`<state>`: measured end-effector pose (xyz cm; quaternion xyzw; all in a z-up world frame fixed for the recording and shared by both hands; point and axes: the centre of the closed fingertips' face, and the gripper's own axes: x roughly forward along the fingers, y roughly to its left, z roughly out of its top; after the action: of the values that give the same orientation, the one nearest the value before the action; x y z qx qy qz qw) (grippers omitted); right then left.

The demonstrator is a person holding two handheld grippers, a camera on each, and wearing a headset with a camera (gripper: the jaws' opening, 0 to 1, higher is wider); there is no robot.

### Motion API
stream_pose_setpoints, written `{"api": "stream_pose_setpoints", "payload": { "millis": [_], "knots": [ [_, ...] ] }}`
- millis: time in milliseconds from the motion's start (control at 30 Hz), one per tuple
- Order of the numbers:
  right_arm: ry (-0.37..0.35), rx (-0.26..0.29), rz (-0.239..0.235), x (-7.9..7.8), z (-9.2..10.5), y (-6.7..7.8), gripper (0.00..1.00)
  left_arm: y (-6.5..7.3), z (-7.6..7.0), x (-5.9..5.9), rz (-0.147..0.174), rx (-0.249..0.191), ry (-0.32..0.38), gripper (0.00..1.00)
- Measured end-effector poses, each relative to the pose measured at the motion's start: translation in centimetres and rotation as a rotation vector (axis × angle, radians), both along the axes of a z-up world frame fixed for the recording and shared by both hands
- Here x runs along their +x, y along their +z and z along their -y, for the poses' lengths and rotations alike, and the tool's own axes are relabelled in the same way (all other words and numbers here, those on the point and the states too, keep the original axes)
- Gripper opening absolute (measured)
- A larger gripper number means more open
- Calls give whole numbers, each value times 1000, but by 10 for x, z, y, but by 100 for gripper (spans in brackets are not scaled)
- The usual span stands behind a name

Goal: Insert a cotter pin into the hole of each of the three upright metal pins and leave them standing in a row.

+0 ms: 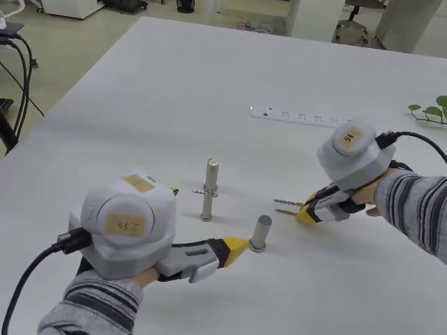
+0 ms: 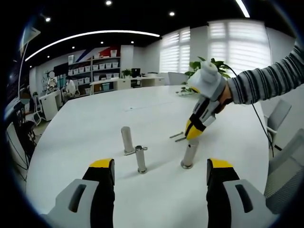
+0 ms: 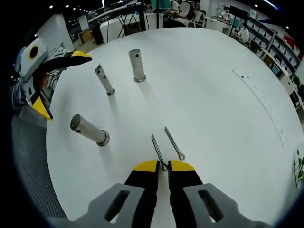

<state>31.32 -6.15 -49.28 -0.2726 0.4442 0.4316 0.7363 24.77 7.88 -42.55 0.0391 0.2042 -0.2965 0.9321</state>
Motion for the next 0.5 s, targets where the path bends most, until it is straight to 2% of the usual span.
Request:
{"api": "stream_pose_setpoints", "payload": {
  "millis": [167, 400, 500],
  "knots": [
    [53, -28, 0, -1, 0, -1, 0, -2, 0, 0, -6, 5, -4, 77],
    [168, -104, 41, -2, 1, -2, 0, -1, 0, 0, -6, 6, -6, 77],
    [195, -109, 56, -2, 0, -3, 0, -1, 0, 0, -7, 8, -8, 77]
  ]
}}
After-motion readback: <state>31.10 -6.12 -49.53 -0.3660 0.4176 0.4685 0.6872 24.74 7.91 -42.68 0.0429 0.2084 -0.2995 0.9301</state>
